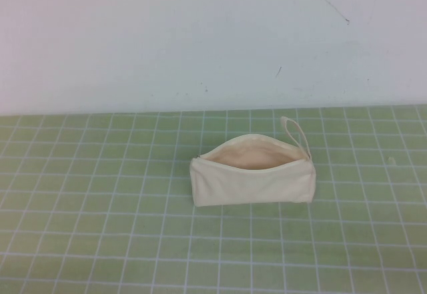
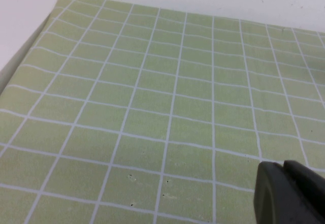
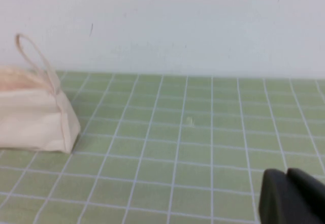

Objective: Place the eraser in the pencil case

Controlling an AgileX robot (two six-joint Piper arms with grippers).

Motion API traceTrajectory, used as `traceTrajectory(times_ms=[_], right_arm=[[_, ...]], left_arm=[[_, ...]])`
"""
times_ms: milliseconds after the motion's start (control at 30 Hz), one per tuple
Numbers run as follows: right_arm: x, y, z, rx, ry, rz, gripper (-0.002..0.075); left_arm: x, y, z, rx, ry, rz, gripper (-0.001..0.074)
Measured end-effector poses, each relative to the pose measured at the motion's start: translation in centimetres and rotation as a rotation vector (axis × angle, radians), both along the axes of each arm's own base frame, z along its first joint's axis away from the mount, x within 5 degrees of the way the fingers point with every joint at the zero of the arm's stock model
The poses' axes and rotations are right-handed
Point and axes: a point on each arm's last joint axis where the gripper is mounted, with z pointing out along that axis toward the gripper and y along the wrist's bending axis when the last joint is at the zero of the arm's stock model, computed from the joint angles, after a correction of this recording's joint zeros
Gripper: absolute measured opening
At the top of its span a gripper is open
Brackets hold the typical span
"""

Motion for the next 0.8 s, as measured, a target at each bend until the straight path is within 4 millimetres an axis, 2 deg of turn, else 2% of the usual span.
traceTrajectory(times_ms=[333,567,800], right_arm=[[-0.7,0.3,-3.5,0.068,0.073,0.020,-0.0001],[-0.7,-0.4,-5.8,0.080,0.089,-0.122,-0.0001],[-0.6,0.0,-5.9,0.102,0.080,-0.056,-0.0001]], left_arm=[[0.0,0.0,0.0,0.000,0.000,0.000,-0.0003],[0.0,0.0,0.0,0.000,0.000,0.000,-0.0003],[0.0,0.0,0.0,0.000,0.000,0.000,-0.0003]])
